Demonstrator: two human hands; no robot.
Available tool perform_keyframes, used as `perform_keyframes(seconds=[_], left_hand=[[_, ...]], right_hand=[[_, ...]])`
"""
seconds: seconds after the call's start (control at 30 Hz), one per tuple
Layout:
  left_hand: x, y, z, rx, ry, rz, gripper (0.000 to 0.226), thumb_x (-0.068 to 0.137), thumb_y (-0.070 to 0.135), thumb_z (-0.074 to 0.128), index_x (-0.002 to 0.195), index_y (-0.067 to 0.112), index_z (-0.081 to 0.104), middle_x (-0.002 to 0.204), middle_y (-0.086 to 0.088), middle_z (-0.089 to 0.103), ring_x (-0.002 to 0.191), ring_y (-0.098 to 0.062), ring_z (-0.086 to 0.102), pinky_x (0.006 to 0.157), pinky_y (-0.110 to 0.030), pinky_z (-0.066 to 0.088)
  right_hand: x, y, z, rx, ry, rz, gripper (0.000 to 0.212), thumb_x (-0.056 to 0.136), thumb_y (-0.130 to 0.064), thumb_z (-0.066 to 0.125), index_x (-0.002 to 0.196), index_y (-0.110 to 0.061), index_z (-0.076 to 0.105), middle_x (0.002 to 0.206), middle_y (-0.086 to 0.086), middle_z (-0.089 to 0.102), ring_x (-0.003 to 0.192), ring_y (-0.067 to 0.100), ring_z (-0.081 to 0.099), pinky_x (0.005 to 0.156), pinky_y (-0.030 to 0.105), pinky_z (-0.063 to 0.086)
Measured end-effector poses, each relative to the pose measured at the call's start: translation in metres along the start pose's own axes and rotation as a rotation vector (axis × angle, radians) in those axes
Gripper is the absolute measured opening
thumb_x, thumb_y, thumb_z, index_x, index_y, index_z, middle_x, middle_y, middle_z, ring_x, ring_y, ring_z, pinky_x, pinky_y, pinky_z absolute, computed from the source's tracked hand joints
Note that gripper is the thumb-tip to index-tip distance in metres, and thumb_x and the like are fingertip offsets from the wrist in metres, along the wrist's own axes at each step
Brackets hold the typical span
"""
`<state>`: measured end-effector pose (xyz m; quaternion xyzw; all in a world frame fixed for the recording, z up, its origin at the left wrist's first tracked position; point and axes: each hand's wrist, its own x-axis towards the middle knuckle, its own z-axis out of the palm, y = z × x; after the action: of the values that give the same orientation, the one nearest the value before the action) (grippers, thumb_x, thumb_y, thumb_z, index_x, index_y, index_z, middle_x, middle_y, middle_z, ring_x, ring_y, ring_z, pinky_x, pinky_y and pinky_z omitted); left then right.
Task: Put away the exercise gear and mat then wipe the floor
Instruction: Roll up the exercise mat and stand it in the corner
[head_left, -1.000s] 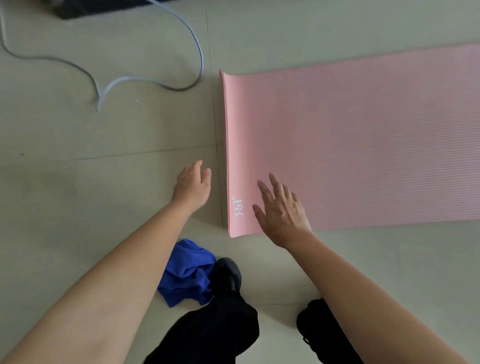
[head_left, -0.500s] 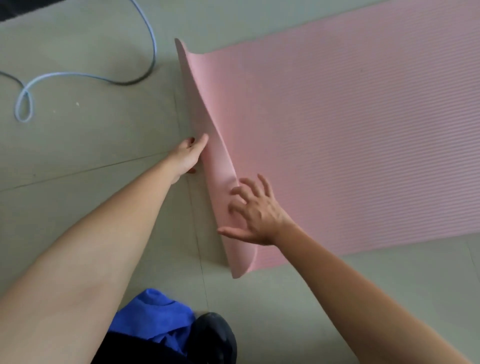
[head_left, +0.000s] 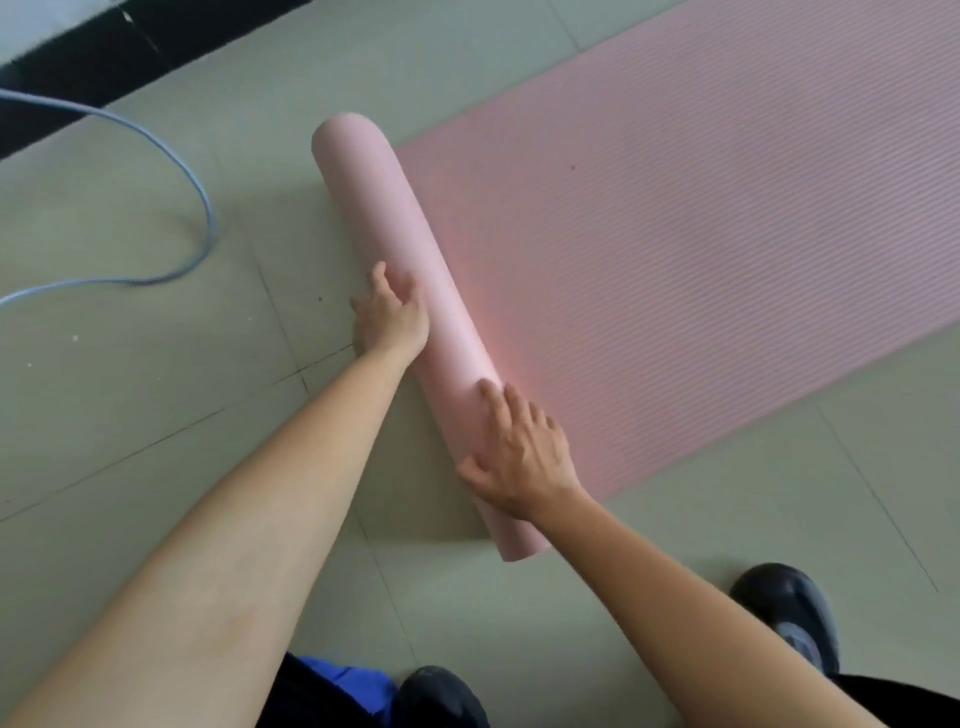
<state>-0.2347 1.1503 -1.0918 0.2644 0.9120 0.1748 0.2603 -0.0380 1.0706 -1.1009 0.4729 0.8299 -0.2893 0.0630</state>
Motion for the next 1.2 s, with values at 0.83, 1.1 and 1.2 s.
perform_keyframes(seconds=[0.83,1.1,1.2], left_hand=[[-0.039,0.18,0.101,-0.656,-0.598,0.054,0.062,0.096,0.035,0.046,0.153,0.023,0.024,0.154,0.002,0.037,0.137,-0.018,0.041,0.114,-0.046,0.034],[-0.058,0.255,0.152,-0.415,-0.341,0.218,0.052,0.099,0.028,0.041,0.149,0.019,0.035,0.149,-0.012,0.024,0.134,-0.026,0.038,0.1,-0.025,0.029],[-0.067,0.277,0.165,-0.416,-0.44,0.188,0.051,0.101,0.028,0.041,0.15,0.019,0.033,0.152,-0.007,0.029,0.135,-0.022,0.039,0.105,-0.027,0.028]], right_hand=[[0.016,0.153,-0.101,-0.09,0.537,0.427,0.073,0.09,-0.053,0.054,0.152,-0.021,0.034,0.163,0.018,0.014,0.15,0.038,0.013,0.122,0.055,0.003],[0.028,0.223,-0.148,-0.049,0.424,0.686,0.113,0.062,-0.048,0.063,0.157,-0.022,0.008,0.163,0.018,-0.012,0.15,0.038,-0.014,0.119,0.055,-0.015],[0.048,0.24,-0.181,0.083,0.581,0.824,0.09,0.079,-0.016,0.05,0.158,-0.02,0.008,0.163,0.016,-0.013,0.15,0.033,-0.014,0.12,0.055,-0.011]])
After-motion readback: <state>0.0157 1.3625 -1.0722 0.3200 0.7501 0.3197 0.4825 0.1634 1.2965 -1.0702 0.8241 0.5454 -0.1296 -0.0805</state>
